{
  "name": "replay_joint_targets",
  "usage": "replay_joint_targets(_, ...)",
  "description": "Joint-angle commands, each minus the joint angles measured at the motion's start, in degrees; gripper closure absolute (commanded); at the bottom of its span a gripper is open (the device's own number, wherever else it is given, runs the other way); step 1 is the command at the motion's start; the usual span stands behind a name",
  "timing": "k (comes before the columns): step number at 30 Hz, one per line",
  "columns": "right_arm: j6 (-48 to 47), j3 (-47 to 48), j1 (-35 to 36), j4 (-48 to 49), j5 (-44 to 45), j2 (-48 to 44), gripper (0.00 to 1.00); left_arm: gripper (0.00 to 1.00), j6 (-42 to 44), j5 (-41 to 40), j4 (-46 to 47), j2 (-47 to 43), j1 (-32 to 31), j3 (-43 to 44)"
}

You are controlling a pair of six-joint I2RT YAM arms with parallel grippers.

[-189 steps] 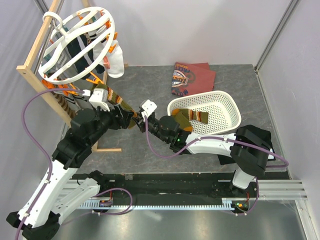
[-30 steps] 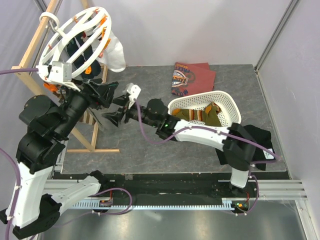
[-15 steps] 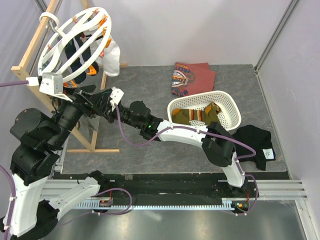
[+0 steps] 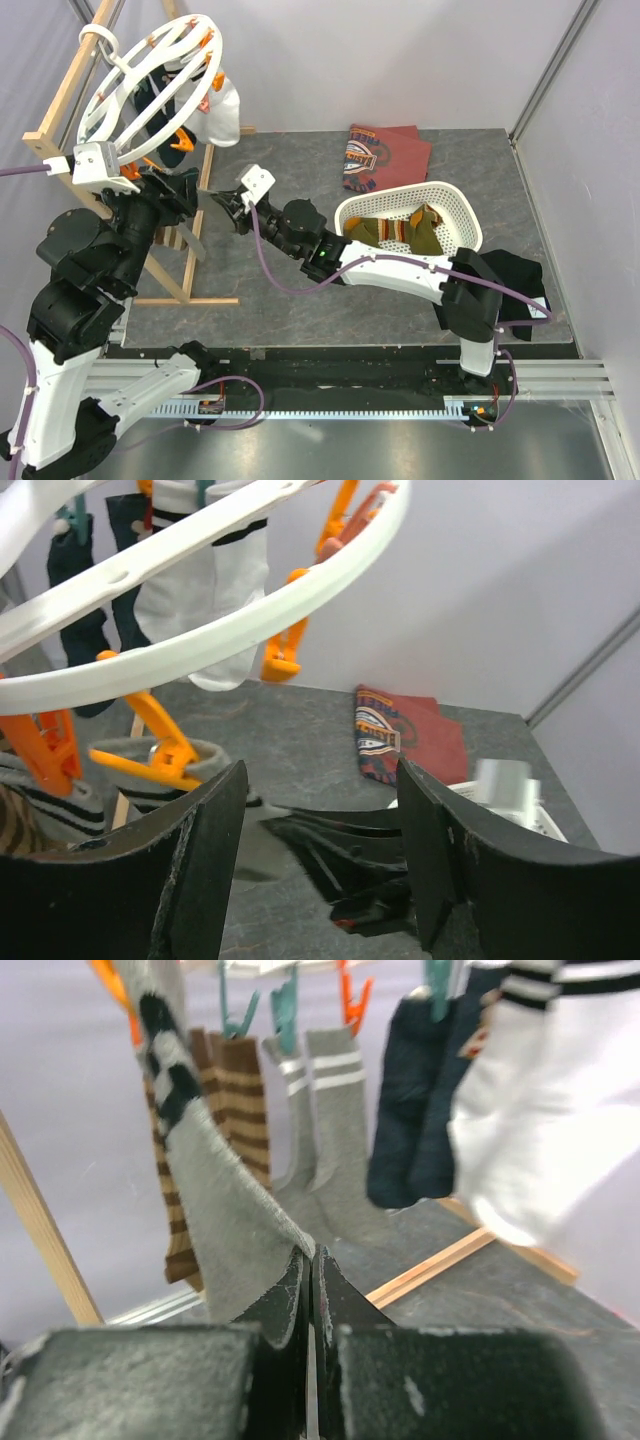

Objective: Remove the socks clipped to the hanger

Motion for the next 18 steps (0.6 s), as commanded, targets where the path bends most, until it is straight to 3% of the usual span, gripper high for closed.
replay_joint_targets(1,-2.1,-2.2,0.1,1.1,3.1,-5.8,1.0,0.33,-4.9,-9.1,-2.0,1.9,-0.2,3.1)
replay_joint_targets(18,-3.9,-7.5,0.4,2.7,1.1,-9.6,1.0,0.36,-13.6,-15.9,-6.1,6.3,-0.3,8.4)
